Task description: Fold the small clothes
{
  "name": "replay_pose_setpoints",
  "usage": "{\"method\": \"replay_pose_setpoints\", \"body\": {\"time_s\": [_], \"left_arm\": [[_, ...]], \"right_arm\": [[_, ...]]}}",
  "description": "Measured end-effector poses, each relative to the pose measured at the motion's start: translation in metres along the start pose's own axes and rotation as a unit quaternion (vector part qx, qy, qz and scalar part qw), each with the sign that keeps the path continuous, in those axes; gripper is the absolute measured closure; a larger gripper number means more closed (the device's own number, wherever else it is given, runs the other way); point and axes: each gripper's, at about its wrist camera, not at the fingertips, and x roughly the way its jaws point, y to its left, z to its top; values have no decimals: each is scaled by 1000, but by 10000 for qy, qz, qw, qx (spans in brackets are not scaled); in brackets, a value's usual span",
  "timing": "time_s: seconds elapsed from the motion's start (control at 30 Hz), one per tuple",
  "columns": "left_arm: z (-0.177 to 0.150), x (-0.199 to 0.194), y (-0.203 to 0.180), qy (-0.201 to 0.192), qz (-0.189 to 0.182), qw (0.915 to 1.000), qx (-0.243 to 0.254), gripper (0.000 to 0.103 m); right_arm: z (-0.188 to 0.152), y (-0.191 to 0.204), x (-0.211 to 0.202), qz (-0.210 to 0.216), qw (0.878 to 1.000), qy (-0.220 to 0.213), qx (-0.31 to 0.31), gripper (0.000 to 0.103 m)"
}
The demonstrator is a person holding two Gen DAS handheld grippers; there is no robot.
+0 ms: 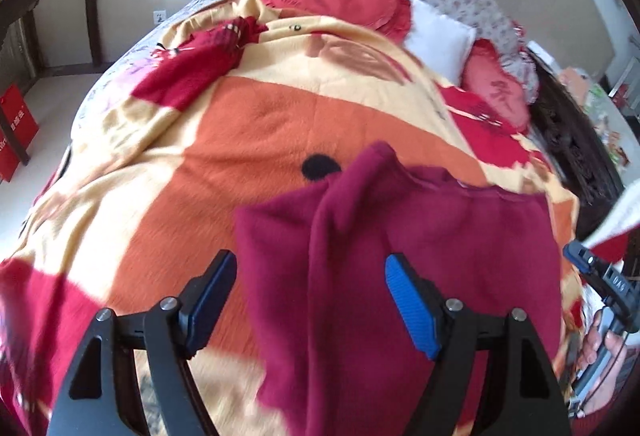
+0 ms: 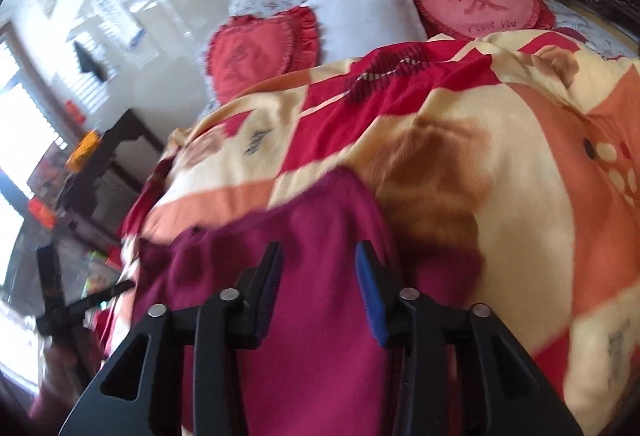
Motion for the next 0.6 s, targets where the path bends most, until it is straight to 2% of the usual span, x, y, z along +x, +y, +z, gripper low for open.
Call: {"method": "replay_pose_setpoints", "body": {"time_s": [0.13,0.3,0.33,0.4,0.43,0.47,0.53,0.57,0.6], "left_arm": [[-37,-26,6,110,-154,9998,49,22],[-80,-21,-1,450,-245,9986,148,23],[-87,-15,-3,547,-228,9982,122,26],[-95,-4,-4,714,-239,9971,76,41],[-98,2,-6,806,-218,9964,115,56],[-99,6,-8,859,-190,9960,159,66],[-101,6,-10,861,-151,9961,145,72],[-100,3,-10,847,-168,9962,120,78],[-101,1,-11,827,-158,9964,124,80]], "right_arm": [[-49,2,-41,-112,9992,139,-349,79],[-97,-3,-63,-321,9982,326,-396,79],[-103,-6,-62,-330,9982,368,-342,79],[-112,-12,-56,-329,9981,496,-179,79],[-114,-14,-53,-325,9980,526,-139,80],[-116,-15,-48,-316,9977,580,-127,85],[-117,-14,-43,-371,9970,656,-168,103],[-117,-12,-46,-338,9974,617,-177,103],[-116,-11,-53,-289,9980,526,-214,103]]}}
